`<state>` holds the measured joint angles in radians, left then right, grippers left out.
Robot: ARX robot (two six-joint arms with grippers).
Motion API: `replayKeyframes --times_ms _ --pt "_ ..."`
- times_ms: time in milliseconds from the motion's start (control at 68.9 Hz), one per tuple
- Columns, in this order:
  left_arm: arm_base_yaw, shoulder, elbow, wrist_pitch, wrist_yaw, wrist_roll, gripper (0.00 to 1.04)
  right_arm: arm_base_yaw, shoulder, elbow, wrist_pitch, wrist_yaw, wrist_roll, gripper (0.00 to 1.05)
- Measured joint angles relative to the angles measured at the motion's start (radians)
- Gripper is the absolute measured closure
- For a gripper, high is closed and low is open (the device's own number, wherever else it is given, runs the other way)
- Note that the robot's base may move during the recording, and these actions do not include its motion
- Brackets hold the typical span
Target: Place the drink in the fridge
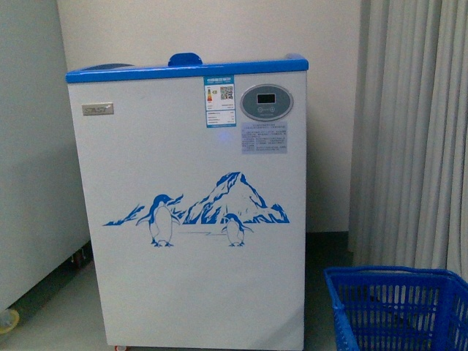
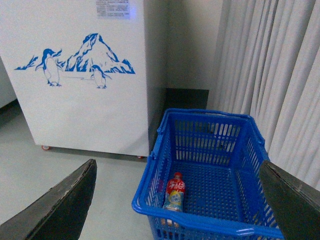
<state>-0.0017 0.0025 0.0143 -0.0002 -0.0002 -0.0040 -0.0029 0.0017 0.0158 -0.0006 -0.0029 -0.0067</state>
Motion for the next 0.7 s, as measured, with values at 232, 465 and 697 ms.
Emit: replayKeyframes --times_ms 232,465,697 --pt "0.0 0.0 0.0 0.0 0.0 0.0 0.08 0.0 0.0 0.0 0.0 0.0 0.0 0.08" --pt "0.0 0.0 0.0 0.0 0.0 0.0 0.08 0.0 0.0 0.0 0.0 0.0 0.0 0.08" --pt "0.0 0.0 0.0 0.0 0.0 0.0 0.08 0.0 0.0 0.0 0.0 0.0 0.0 0.08"
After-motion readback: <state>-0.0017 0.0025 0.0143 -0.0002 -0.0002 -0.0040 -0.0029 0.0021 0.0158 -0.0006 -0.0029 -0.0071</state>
